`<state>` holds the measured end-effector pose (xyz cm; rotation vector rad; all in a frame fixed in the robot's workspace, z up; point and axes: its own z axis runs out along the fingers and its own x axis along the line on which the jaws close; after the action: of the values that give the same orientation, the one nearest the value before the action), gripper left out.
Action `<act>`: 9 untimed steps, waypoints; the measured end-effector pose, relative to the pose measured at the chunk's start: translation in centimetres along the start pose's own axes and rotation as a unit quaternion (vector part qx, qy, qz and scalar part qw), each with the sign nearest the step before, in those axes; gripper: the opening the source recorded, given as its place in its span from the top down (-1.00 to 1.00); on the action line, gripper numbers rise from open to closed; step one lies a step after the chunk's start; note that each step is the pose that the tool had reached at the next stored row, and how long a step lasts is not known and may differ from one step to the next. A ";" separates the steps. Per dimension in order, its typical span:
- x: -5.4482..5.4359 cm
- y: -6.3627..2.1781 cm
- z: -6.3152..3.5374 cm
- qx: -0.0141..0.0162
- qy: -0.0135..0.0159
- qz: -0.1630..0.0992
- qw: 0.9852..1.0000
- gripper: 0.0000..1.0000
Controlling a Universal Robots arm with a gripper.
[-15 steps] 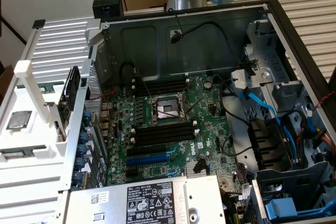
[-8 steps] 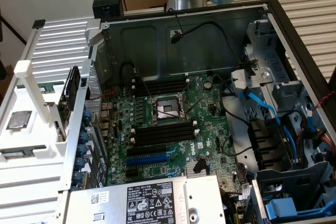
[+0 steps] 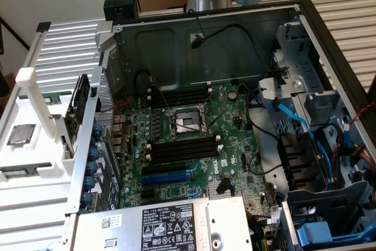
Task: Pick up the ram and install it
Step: 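Pick up the ram and move it above insertion slot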
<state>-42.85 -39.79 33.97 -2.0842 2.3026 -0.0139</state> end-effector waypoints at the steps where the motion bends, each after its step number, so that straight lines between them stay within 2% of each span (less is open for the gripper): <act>1: 0.0 0.01 0.18 0.000 0.000 0.000 1.000 0.80; 6: 0.0 0.05 1.27 0.000 0.000 -0.001 1.000 0.80; 7: 0.0 0.06 1.54 -0.002 0.000 -0.001 1.000 0.80; 9: 0.1 0.06 1.65 -0.002 0.000 -0.001 1.000 0.80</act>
<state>-42.86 -39.84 32.31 -2.0881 2.3024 -0.0103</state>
